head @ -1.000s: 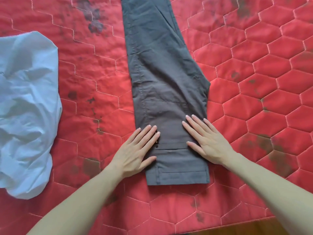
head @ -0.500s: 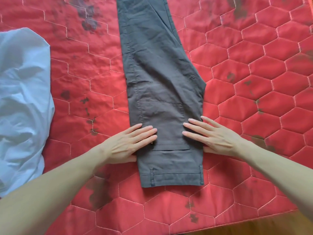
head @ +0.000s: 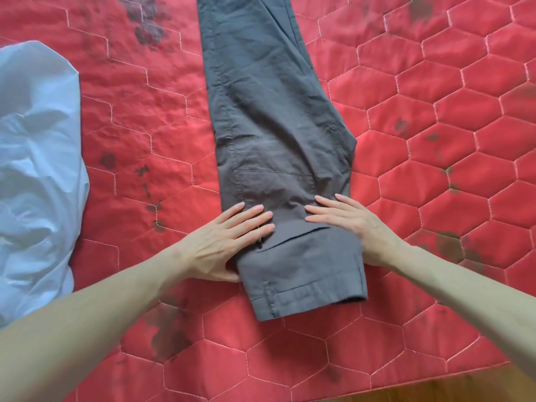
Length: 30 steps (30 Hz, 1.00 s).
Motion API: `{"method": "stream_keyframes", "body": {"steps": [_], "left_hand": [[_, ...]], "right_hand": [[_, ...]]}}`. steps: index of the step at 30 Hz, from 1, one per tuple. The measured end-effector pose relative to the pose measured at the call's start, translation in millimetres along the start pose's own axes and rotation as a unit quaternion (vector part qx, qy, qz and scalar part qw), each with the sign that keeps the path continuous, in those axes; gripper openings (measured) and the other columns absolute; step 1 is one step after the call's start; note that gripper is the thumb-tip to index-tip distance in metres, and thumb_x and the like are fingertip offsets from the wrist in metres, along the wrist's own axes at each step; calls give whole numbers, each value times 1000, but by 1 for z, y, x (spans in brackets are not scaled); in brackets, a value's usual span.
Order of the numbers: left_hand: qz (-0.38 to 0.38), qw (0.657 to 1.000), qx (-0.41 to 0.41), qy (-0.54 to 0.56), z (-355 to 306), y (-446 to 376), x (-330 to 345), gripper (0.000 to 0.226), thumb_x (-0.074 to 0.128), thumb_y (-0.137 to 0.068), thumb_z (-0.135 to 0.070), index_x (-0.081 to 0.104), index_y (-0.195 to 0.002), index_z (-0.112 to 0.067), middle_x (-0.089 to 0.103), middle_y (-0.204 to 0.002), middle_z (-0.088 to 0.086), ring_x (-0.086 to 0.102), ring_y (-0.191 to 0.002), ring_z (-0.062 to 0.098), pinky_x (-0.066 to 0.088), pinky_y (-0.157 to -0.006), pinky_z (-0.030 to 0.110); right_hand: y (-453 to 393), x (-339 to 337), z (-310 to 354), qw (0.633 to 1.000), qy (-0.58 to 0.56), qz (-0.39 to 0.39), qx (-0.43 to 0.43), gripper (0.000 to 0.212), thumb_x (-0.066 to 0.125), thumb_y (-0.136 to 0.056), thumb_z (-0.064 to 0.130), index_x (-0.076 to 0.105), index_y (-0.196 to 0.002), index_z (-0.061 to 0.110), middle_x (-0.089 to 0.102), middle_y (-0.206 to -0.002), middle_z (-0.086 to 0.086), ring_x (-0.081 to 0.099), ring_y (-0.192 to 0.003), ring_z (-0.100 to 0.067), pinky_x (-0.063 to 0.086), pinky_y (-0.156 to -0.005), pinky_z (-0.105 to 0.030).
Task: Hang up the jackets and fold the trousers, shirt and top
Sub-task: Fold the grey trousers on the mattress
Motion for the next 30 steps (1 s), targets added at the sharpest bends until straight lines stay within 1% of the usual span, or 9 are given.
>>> {"method": "stream_keyframes", "body": {"steps": [4,6,9,12,16,20,24,27,30], "left_hand": [[-106,988,-50,101,2,-2,-24,67,64,-98,-21,40,-157,-3,42,-164,7,30,-157,23,25,-128,47],[-151,969,-111,164,7,-1,-33,56,65,-94,-7,52,-149,-1,55,-153,9,44,-149,21,29,-126,41],[-207,924,-208,246,17,2,-43,39,59,-94,-21,69,-129,-7,73,-129,7,62,-123,18,43,-112,28],[-249,831,-370,333,42,10,-46,41,48,-99,-51,63,-74,-22,60,-68,-12,50,-64,13,44,-64,38],[-271,681,-482,480,72,11,-31,45,56,-106,-43,76,-90,-5,73,-88,-7,57,-80,4,53,-83,38],[-246,695,-495,459,97,5,-29,49,55,-106,-42,75,-92,0,75,-92,-2,57,-83,6,53,-88,42],[-229,691,-512,457,111,-1,-21,61,59,-103,-49,67,-84,8,70,-80,2,49,-73,14,50,-73,46],[-247,688,-529,432,118,-2,-24,56,64,-101,-49,61,-57,-14,47,-51,-18,39,-53,4,34,-58,34],[-262,692,-577,345,111,4,-38,47,66,-98,-52,60,-54,-35,46,-43,-10,42,-46,11,27,-52,35]], "right_hand": [[-2,-10,-24,983,-116,-53,134,36,61,-95,5,66,-130,0,62,-143,-16,57,-132,-19,39,-115,-34],[2,-15,-41,951,-184,-101,226,19,59,-94,-2,69,-106,-13,71,-113,-33,68,-104,-34,53,-95,-46],[-7,-26,-45,925,-220,-168,260,38,60,-103,30,60,-83,-2,63,-75,-6,57,-71,-22,46,-66,-45],[-18,-37,-43,901,-258,-229,264,23,56,-107,38,61,-95,18,63,-84,10,51,-78,-7,46,-76,-35],[-27,-33,-53,886,-251,-264,288,18,52,-109,28,62,-106,14,73,-95,-2,65,-89,-23,50,-85,-44],[-29,-33,-63,872,-167,-296,351,31,51,-109,29,55,-93,4,67,-77,-18,59,-74,-44,44,-71,-52],[-30,-41,-65,857,-133,-341,363,35,56,-107,23,43,-76,14,51,-57,-15,42,-56,-41,29,-60,-42],[-32,-46,-67,847,-112,-362,373,46,62,-104,21,33,-69,17,31,-50,0,27,-52,-31,19,-60,-37],[-27,-48,-64,828,-96,-390,392,42,67,-101,20,38,-71,19,35,-52,6,30,-54,-23,21,-60,-35]]}}
Point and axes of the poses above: each hand's wrist, its own y-axis away from the middle knuckle, its own x-axis out of the palm, z = x × y, the point moved 10 cm from there along -y, towards the middle knuckle
